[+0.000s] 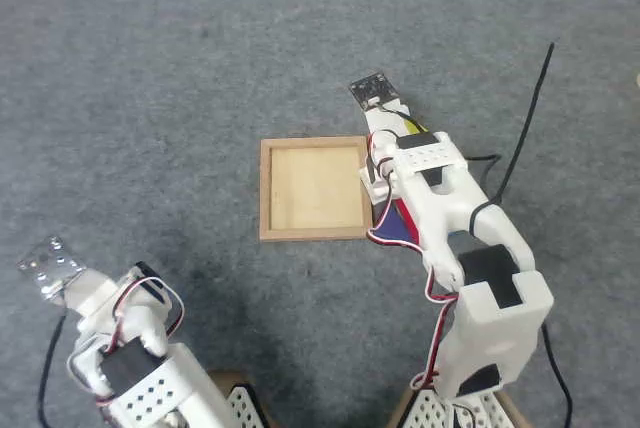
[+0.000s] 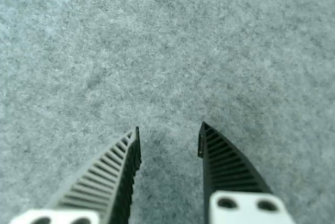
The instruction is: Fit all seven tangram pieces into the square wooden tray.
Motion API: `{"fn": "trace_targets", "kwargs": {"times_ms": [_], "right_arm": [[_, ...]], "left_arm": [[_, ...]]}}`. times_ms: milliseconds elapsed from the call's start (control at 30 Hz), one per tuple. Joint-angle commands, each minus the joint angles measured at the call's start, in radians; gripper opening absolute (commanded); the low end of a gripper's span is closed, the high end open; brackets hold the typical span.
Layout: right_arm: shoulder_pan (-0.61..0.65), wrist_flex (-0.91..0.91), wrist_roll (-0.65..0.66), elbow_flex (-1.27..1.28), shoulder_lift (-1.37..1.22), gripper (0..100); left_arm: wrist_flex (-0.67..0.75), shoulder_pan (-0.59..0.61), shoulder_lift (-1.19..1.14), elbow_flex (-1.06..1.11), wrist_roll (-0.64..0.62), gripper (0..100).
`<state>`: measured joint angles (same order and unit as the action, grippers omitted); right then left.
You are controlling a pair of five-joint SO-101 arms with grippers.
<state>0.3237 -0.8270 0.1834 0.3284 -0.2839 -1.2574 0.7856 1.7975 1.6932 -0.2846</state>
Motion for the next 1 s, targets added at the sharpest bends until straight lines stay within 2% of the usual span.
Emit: {"fn": "trace_targets", "kwargs": {"times_ms": [0,133,300,367,467,700,967], "right_arm": [[-0.047,-0.059,-0.014,-0.017,0.061,13.9],[-0.097,-0.105,-0.015,0.005,0.189,19.6],[-0.065,-0.179,0.003,0.08,0.352,31.8],[-0.067,-0.225,0.005,0.112,0.395,32.2],[-0.071,-0.228,-0.068,0.203,0.41,32.3],[0.013,-0.077,-0.229,0.319,0.41,32.4],[-0.007,-0.039,-0.233,0.325,0.409,32.3]], "left_arm": [[-0.003,0.006,0.015,-0.008,-0.009,18],[-0.003,0.006,0.015,-0.008,-0.009,18],[-0.003,0.006,0.015,-0.008,-0.009,18],[-0.003,0.006,0.015,-0.008,-0.009,18],[-0.003,0.006,0.015,-0.008,-0.009,18],[-0.003,0.006,0.015,-0.008,-0.009,18],[-0.003,0.006,0.015,-0.008,-0.009,18]]}}
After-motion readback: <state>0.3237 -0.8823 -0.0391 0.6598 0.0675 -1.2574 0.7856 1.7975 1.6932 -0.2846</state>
